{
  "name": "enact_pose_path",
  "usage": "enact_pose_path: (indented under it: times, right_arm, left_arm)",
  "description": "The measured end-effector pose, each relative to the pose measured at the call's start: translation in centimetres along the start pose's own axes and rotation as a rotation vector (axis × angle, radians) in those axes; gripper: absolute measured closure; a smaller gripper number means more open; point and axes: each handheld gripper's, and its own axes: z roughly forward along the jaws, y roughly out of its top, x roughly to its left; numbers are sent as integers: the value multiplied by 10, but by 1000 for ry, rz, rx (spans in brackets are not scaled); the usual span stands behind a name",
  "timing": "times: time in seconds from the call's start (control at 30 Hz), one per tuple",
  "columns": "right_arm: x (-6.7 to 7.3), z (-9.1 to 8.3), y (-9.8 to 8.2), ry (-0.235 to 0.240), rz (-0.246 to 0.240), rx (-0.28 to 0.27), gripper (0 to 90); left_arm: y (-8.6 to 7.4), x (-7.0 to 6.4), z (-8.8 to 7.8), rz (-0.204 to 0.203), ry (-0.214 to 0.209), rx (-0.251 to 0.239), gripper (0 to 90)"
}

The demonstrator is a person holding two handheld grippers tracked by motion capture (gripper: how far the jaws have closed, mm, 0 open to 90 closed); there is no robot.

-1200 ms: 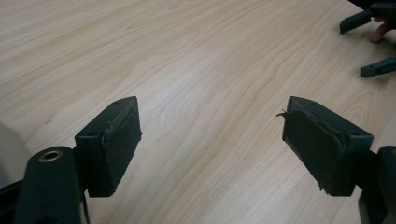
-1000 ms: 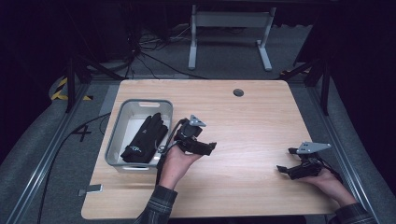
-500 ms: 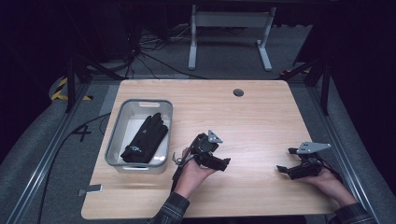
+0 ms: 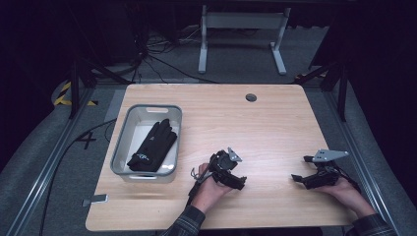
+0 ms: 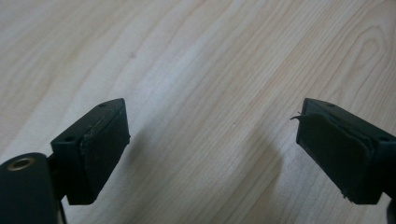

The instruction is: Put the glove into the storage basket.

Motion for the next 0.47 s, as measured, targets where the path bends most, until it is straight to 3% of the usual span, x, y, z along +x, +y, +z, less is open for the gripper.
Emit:
enact_pose_path:
  times: [0.2, 0.47]
  right_arm:
    - [0, 0, 0, 0, 0, 0, 55]
    - [0, 0, 0, 1, -1, 0, 55]
  left_arm:
    - [-3, -4, 6, 37, 37, -1, 56]
    - [-7, -2, 10, 56, 25, -45, 0]
